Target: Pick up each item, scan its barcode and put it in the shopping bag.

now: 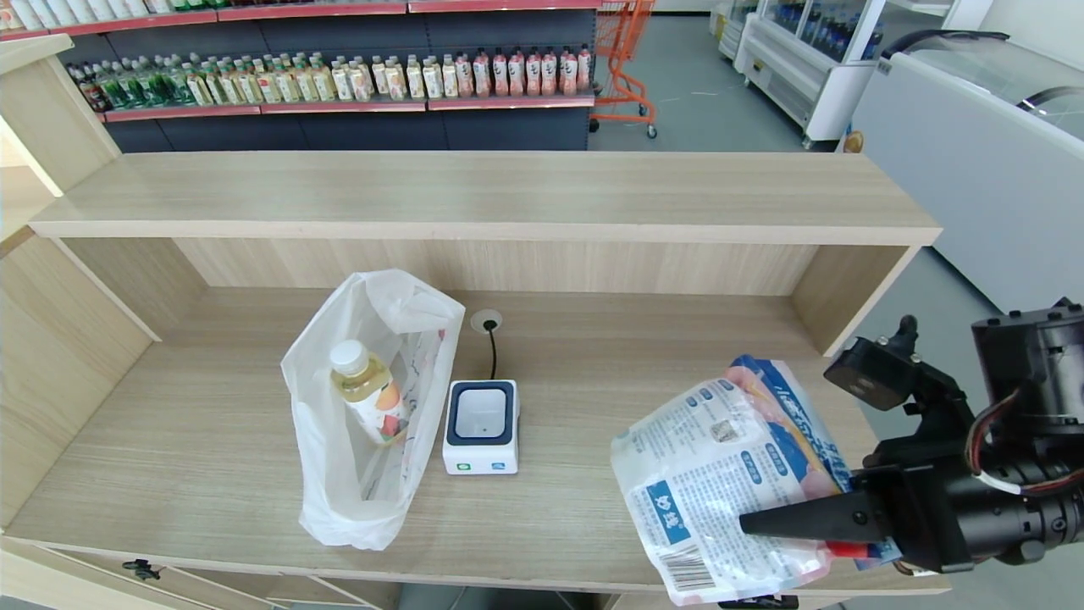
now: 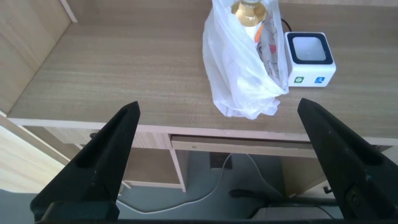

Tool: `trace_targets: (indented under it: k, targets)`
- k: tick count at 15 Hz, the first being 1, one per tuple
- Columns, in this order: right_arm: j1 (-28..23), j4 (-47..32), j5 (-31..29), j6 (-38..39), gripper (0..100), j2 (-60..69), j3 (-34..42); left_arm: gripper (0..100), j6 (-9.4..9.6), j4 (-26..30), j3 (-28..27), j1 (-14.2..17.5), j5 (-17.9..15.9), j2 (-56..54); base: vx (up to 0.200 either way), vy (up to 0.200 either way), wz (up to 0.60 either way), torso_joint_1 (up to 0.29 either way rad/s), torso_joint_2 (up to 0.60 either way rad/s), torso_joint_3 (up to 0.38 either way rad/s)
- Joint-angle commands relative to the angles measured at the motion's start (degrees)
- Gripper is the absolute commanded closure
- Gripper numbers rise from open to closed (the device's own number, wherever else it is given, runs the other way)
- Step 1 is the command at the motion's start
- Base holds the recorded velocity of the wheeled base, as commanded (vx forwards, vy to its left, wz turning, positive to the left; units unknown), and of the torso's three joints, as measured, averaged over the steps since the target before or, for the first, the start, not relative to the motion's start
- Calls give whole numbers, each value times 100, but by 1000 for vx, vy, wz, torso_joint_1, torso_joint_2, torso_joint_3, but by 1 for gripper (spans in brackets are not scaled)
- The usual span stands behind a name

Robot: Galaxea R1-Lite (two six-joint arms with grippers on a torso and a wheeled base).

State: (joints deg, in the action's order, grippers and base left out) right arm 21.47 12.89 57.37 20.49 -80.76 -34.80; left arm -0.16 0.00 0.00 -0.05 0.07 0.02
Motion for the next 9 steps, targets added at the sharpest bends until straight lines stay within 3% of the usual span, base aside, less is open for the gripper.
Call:
trace_targets:
  k: [1, 9]
  targets:
    - [68, -5, 2, -1, 100, -10, -26, 0, -2, 0, 0, 5, 1, -2, 0, 0, 0, 0, 0, 0]
    - [86, -5, -15, -19, 100, -1, -26, 0, -2, 0, 0, -4, 1, -2, 0, 0, 0, 0, 0, 0]
